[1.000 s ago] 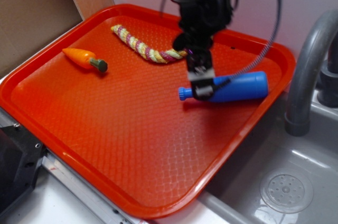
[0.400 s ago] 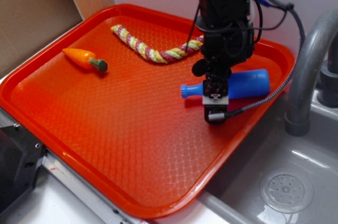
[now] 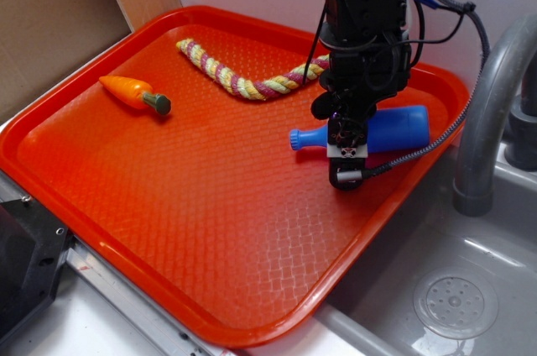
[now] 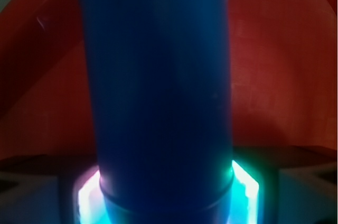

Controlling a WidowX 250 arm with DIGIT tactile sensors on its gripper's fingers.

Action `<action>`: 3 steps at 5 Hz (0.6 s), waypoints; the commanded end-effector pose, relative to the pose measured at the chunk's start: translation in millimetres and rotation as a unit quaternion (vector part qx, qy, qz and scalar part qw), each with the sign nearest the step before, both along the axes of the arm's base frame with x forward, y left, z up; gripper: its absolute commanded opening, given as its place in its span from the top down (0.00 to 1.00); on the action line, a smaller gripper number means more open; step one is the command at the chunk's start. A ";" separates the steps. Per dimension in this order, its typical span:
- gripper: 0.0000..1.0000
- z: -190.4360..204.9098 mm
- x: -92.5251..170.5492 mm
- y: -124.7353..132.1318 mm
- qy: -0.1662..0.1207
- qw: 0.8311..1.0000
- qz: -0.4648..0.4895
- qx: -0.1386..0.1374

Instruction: Grab the blue bottle.

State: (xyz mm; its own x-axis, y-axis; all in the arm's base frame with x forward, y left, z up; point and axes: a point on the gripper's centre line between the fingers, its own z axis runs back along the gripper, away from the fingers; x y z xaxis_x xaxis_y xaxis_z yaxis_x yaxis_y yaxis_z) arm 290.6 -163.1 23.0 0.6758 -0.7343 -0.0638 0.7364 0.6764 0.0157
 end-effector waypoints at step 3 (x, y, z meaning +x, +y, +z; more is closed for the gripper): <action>1.00 158.3 -56.6 114.6 -0.078 0.948 0.307 -0.002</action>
